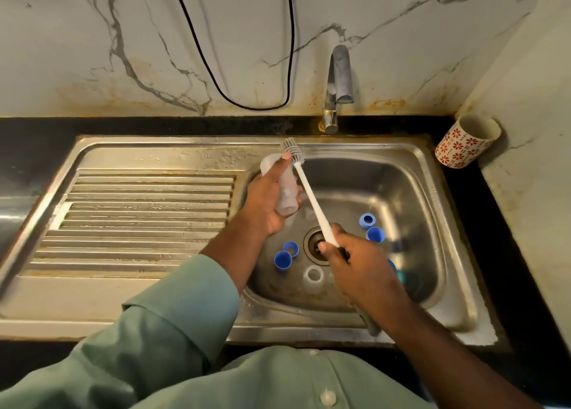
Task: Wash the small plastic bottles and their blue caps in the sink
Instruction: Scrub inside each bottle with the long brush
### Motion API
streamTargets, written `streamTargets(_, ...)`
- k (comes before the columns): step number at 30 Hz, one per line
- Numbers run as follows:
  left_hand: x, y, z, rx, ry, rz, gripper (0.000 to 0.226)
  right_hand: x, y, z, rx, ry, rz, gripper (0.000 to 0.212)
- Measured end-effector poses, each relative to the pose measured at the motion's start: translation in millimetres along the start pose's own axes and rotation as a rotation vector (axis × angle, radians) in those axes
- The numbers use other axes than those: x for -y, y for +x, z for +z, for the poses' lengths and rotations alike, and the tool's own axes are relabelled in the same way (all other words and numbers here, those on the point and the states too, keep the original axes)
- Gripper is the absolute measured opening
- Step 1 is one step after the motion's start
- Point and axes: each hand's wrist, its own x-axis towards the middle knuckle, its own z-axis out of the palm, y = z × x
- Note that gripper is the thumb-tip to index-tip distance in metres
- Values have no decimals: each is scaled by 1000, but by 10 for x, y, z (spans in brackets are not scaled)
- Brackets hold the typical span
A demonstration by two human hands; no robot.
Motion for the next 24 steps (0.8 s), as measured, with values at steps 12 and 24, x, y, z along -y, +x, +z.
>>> streamTargets(12, -106, 11, -69, 157, -231, -52, 35, -29, -76, -11, 67, 78, 7, 12)
streamTargets(24, -285, 97, -144, 407, -155, -12, 71, 12, -181, 4, 37, 107, 64, 22)
